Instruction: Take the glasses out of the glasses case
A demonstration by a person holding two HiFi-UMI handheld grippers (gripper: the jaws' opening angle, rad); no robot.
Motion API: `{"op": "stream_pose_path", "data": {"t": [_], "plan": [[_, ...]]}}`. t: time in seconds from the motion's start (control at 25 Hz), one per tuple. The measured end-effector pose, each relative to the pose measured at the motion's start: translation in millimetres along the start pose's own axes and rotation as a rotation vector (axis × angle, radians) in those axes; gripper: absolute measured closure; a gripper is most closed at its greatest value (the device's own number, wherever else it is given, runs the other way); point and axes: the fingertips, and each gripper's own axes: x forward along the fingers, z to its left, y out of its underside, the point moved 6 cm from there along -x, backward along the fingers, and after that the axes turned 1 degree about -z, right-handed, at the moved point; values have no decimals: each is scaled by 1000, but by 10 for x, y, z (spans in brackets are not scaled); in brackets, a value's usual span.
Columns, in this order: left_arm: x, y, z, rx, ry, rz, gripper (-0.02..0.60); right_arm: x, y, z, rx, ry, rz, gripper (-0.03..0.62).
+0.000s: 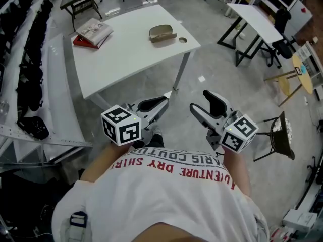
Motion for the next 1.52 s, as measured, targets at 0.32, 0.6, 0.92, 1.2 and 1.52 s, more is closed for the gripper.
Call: {"op": "stream_pose_path", "data": {"t": [0.32, 0.6, 0.92, 1.2, 1.52], "plan": [[535, -488, 973, -51, -33, 24, 534, 793, -255, -857, 30, 2, 47, 303], [937, -823, 1626, -65, -54, 38, 534, 1365, -380, -1479, 36, -15, 68, 301], [1148, -1036, 2122, -73, -100, 46, 534, 1743, -400, -1925, 51, -24, 83, 301], [1292, -1102, 2293, -74, -121, 54, 534, 1906, -380, -2100, -1, -48, 141, 301], [1496, -1271, 2501, -75, -184, 24, 534, 2190, -521, -2471, -18, -133, 152, 301]]}}
